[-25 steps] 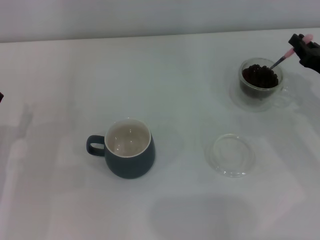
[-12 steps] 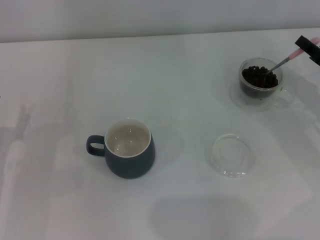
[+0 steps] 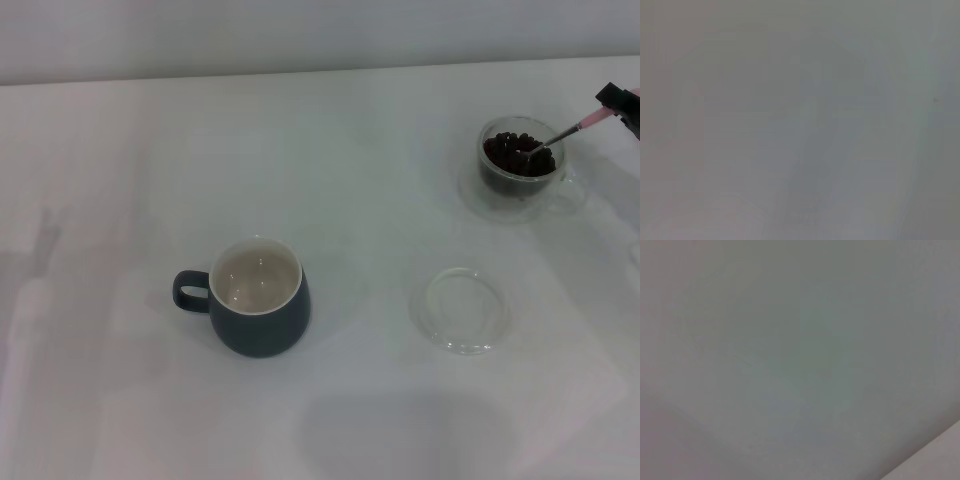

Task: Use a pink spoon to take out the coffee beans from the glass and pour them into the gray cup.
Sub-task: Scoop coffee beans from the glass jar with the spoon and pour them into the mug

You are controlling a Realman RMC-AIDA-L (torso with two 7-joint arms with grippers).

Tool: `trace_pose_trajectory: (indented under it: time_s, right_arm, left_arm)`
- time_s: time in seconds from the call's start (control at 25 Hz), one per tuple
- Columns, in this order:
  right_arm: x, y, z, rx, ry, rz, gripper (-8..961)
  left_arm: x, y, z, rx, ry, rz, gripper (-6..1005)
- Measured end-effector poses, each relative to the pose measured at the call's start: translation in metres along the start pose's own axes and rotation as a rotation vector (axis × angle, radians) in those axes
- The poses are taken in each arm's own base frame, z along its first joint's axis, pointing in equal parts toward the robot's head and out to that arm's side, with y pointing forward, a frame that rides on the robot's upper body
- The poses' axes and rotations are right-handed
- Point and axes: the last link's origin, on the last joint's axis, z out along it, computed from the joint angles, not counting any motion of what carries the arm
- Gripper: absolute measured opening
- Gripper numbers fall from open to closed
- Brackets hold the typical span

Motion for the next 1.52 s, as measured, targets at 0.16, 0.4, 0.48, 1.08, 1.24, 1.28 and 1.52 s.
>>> trace_pose_trajectory:
  time_s: [0.16,0.4,0.48,1.08,1.24,1.28,1.52]
  right_arm:
    - [0.001,0.0,0.0,0.004,-0.004,0.029,150]
    - [0.0,0.0,0.001,0.002,-0.009,0.116,150]
    - [-0.001,0.0,0.001,0.002,-0.011,0.138,150]
    - [-0.009,-0.01,-0.005,0.041,-0.016,0.262,150]
    - [-0.011,-0.009,-0.006,0.033,-0.017,0.293,150]
    - [-0.012,-0.009,-0.005,0.032,-0.019,0.3,150]
    - [-0.019,-0.009,-0.003,0.029,-0.012,0.345,150]
  left_arm:
    - [0.002,0.0,0.0,-0.004,0.012,0.001,888]
    - [0.006,0.0,-0.001,-0.01,0.038,0.007,888]
    - [0.007,-0.001,-0.001,-0.011,0.047,0.011,888]
    - [0.01,-0.001,0.0,-0.014,0.058,0.015,888]
    - [0.011,-0.004,0.0,0.0,0.066,0.011,888]
    - [0.011,-0.005,0.0,0.007,0.069,0.01,888]
    - [0.012,-0.005,0.0,0.009,0.072,0.01,887]
